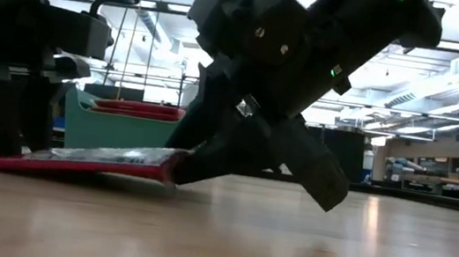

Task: Sort popcorn bags into baskets
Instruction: Put the red popcorn pack into the green bin

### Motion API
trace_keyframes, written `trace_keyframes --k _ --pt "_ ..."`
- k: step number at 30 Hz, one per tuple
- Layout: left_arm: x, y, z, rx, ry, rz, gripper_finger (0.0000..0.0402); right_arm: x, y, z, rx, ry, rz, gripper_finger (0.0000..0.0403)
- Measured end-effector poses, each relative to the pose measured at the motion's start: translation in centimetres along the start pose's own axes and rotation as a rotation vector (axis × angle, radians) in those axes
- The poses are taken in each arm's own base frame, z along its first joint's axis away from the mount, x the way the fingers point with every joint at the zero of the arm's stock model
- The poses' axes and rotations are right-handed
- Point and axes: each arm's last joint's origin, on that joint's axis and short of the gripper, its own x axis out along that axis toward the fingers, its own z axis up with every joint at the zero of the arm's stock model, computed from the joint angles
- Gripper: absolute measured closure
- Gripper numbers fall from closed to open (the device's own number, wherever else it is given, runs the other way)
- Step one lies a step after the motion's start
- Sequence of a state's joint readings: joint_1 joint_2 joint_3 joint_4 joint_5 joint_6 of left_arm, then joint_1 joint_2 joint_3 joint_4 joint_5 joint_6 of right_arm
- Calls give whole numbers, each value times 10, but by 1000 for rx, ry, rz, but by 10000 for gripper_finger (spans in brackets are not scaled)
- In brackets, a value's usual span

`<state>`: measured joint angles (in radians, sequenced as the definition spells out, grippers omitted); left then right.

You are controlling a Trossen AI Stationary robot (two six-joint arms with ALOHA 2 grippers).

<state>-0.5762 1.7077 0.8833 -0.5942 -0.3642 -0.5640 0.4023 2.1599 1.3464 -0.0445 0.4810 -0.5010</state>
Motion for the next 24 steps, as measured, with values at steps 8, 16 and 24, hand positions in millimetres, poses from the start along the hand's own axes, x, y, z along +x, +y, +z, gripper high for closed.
trace_keyframes --k 8,16,24 --pt "-23 5 8 40 139 65 230 0 0 -3 -16 52 -40 368" --pt "-59 4 23 50 156 160 230 -18 -11 0 -78 119 -109 391" --pt "-88 -17 -10 90 -69 332 230 -61 -57 7 -65 122 -243 390"
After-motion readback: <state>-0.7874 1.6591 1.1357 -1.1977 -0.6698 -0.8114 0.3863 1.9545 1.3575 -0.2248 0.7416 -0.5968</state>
